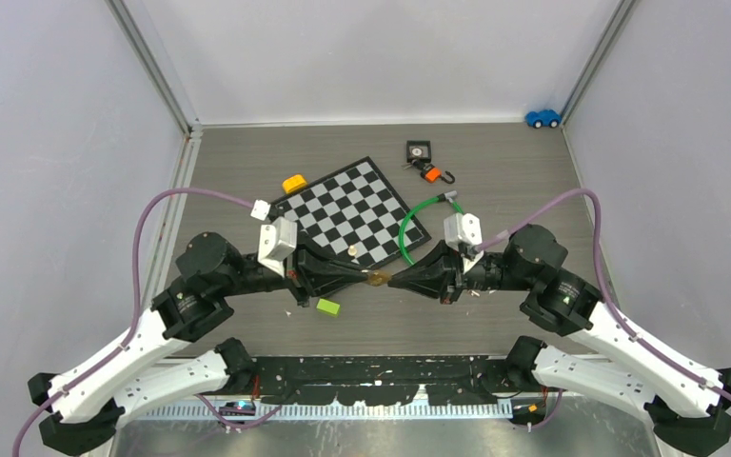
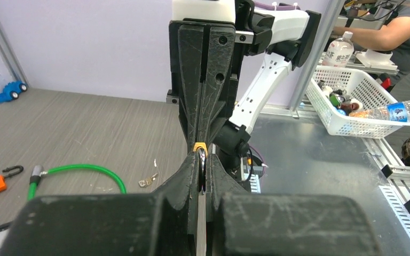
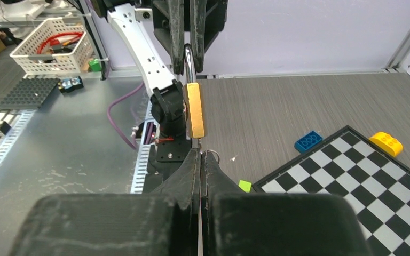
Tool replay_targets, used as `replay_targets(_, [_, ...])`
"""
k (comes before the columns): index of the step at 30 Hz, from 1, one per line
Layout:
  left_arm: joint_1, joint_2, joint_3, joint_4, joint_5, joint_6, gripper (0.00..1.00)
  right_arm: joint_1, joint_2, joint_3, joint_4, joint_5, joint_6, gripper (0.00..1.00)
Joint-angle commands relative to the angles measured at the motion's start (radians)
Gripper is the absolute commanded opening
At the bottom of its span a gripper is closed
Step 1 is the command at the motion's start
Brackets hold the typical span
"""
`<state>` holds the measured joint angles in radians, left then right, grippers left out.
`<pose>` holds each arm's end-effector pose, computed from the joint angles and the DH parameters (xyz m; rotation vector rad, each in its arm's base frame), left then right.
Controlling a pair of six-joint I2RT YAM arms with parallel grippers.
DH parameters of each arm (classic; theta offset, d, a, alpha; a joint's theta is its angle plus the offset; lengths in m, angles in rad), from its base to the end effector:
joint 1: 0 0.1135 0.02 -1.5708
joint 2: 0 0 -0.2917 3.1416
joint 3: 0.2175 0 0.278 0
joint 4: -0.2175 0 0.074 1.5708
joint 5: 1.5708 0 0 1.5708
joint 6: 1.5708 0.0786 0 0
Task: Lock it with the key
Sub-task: Lock the lock.
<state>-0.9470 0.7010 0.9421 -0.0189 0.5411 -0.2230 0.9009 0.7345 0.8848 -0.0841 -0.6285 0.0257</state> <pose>0.0748 -0.1732 0.4559 0.9725 1.1640 -1.3213 0.0881 0.1856 0.4181 -1.1470 1.1785 1.1935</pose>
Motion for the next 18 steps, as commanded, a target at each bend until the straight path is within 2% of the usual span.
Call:
replay_targets(1, [0.003,-0.034,0.038,0.109,-0.027,0.005,0.00,-0.005,-0.025,-0.074,-0.110,0.078,-0.071,0.00])
replay_targets(12, [0.003,-0.043,0.038,0.082,-0.050,0.019,0.00,-0.005,-0.091,-0.208,-0.119,0.162,-0.037,0.00])
replay_targets(15, [0.003,-0.029,0.040,0.040,-0.093,0.018,0.00,-0.005,-0.088,-0.225,-0.116,0.242,0.050,0.00])
replay_targets(18, [0.003,-0.007,0.042,-0.042,-0.206,0.009,0.00,-0.005,-0.078,-0.241,-0.112,0.313,0.175,0.00])
